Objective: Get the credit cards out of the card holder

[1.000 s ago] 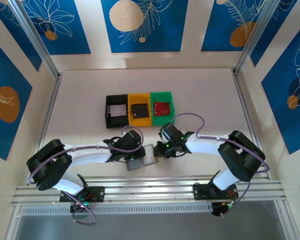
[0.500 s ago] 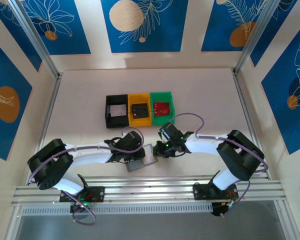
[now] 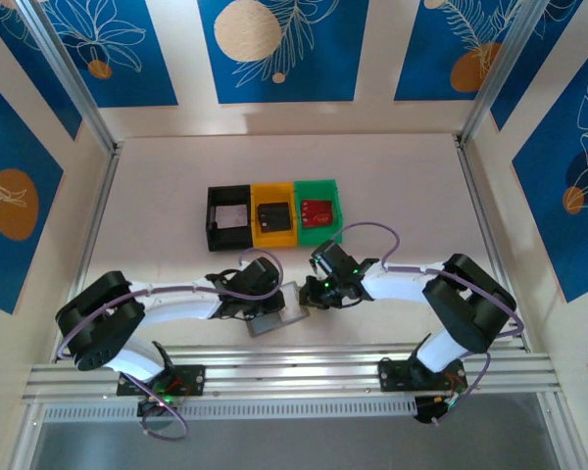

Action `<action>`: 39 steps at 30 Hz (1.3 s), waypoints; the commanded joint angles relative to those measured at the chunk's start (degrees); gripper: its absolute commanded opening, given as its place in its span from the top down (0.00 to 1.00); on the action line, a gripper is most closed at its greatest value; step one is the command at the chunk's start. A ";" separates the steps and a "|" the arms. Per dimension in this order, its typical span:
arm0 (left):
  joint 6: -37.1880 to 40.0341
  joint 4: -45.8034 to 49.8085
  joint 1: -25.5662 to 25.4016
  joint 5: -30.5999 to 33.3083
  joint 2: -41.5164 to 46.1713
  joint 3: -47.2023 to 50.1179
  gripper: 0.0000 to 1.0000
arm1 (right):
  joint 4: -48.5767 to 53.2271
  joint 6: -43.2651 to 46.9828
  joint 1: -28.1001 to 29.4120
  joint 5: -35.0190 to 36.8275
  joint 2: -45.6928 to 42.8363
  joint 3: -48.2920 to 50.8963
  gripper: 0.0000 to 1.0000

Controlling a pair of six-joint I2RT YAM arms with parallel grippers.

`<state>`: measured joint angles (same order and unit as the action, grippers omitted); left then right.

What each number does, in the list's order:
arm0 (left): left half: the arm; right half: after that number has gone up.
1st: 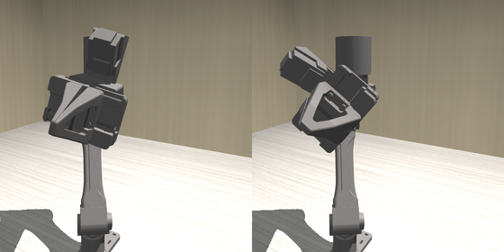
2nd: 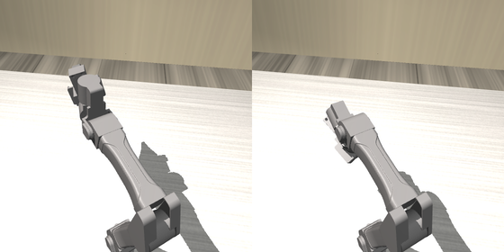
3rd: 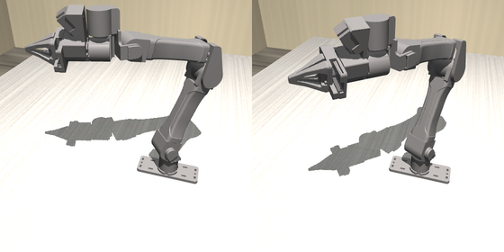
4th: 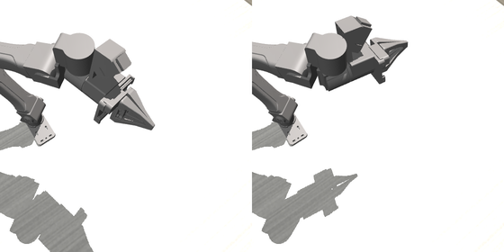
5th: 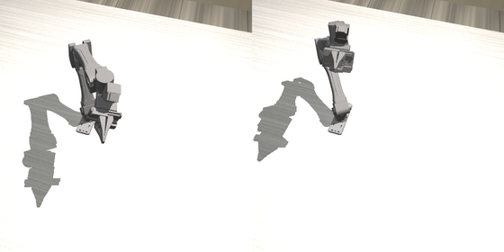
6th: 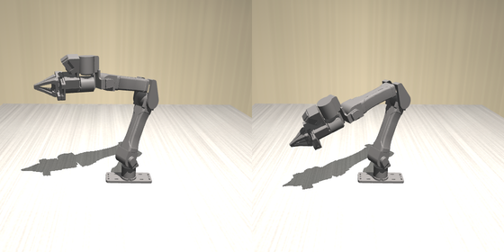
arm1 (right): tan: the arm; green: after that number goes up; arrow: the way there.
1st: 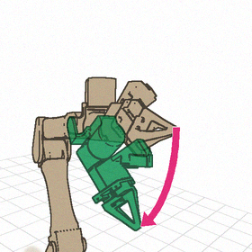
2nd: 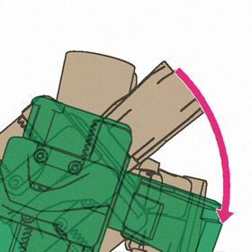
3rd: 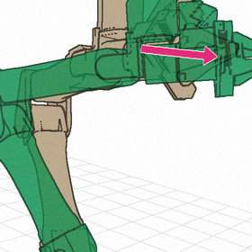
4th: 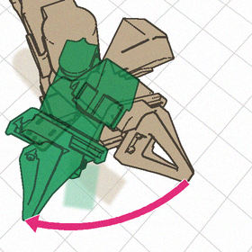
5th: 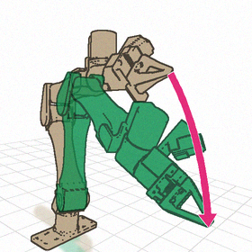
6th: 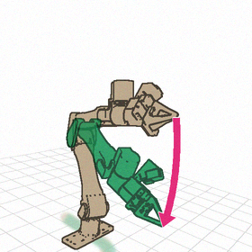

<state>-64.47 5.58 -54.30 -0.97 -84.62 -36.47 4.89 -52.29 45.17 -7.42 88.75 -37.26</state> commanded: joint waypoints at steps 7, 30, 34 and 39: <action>0.84 0.22 -1.04 0.80 -3.28 -3.83 0.81 | -2.00 -1.80 2.00 -2.07 0.90 1.32 0.88; 7.50 1.63 0.34 -0.26 -8.93 -12.75 0.81 | 0.06 -3.18 2.67 0.34 -2.27 3.63 0.88; 8.71 4.05 0.51 0.68 -7.12 -12.32 0.80 | 0.25 -3.03 2.12 0.69 -2.09 3.71 0.88; 10.09 6.32 0.51 0.85 -5.85 -11.84 0.77 | 0.25 -2.73 1.51 1.06 -1.61 3.60 0.88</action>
<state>-56.29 11.20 -53.58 2.00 -92.40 -47.31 4.27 -55.02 46.81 -6.17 86.41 -34.79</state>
